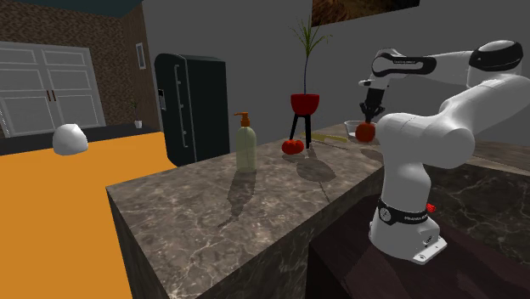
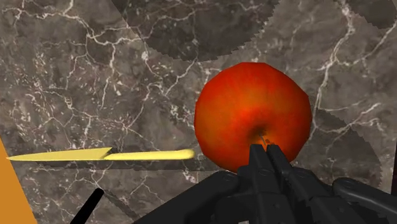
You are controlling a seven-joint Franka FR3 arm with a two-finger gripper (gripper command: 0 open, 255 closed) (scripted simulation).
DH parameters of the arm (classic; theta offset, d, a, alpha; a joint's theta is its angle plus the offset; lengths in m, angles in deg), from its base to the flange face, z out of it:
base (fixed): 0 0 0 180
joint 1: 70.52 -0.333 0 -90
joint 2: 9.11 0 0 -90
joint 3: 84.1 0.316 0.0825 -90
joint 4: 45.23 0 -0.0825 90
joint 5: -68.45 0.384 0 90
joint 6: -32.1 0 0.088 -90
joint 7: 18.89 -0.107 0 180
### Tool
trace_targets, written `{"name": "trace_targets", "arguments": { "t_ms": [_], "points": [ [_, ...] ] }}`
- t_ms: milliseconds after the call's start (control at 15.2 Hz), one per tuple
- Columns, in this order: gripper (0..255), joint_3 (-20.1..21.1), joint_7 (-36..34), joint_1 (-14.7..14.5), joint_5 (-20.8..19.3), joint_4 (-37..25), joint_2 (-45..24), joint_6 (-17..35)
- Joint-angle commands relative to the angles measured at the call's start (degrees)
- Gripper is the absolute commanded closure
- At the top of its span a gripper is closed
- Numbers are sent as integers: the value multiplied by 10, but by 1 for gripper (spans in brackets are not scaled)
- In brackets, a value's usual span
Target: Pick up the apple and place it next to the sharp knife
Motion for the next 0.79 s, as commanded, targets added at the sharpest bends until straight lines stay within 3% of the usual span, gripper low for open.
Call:
{"name": "trace_targets", "arguments": {
  "t_ms": [0, 660, 726],
  "points": [
    [255, -7, -2, 2, -7, 9, 5, 9],
    [255, -14, -4, 4, -13, 17, 11, 18],
    [0, -14, -4, 4, -13, 17, 11, 18]
  ]
}}
